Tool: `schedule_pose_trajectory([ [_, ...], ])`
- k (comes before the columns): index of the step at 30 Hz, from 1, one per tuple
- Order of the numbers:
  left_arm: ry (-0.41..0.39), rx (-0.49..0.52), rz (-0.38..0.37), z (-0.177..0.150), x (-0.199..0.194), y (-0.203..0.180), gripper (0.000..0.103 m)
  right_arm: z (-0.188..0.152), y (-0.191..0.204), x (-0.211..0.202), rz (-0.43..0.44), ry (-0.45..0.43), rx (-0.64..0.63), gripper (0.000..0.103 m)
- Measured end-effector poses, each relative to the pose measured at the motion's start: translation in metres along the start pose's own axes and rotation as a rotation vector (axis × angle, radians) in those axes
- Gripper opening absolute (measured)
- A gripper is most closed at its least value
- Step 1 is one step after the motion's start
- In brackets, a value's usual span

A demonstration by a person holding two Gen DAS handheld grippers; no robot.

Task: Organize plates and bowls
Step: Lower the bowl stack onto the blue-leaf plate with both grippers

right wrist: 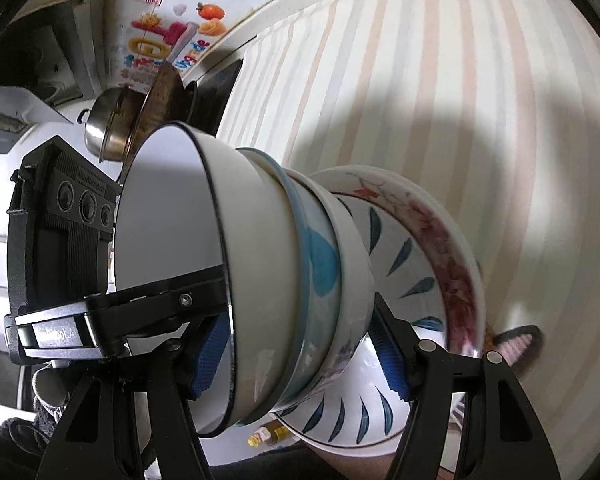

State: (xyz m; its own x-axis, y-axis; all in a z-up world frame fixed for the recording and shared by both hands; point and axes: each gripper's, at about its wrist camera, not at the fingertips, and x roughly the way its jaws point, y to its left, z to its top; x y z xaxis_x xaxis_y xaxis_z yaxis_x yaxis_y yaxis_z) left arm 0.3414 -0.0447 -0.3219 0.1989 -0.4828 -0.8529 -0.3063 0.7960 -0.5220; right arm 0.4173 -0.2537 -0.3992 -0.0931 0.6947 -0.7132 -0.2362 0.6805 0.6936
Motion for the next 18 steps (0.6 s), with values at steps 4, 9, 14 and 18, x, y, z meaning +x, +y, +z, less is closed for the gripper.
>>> schedule_pose_trajectory([
  [4,0.005,0.001,0.004,-0.001,-0.004,0.010,0.069,0.006,0.006,0.014,-0.009,0.012,-0.003,0.069],
  [9,0.014,-0.004,0.004,0.001,0.003,0.011,0.069,0.008,0.005,0.021,-0.016,0.021,0.001,0.069],
  [14,0.018,-0.005,-0.002,0.000,0.004,0.015,0.070,0.012,0.008,0.031,-0.028,0.014,0.002,0.069],
  [18,0.025,-0.008,-0.009,0.003,0.009,0.013,0.071,0.013,0.008,0.030,-0.040,0.008,-0.004,0.069],
])
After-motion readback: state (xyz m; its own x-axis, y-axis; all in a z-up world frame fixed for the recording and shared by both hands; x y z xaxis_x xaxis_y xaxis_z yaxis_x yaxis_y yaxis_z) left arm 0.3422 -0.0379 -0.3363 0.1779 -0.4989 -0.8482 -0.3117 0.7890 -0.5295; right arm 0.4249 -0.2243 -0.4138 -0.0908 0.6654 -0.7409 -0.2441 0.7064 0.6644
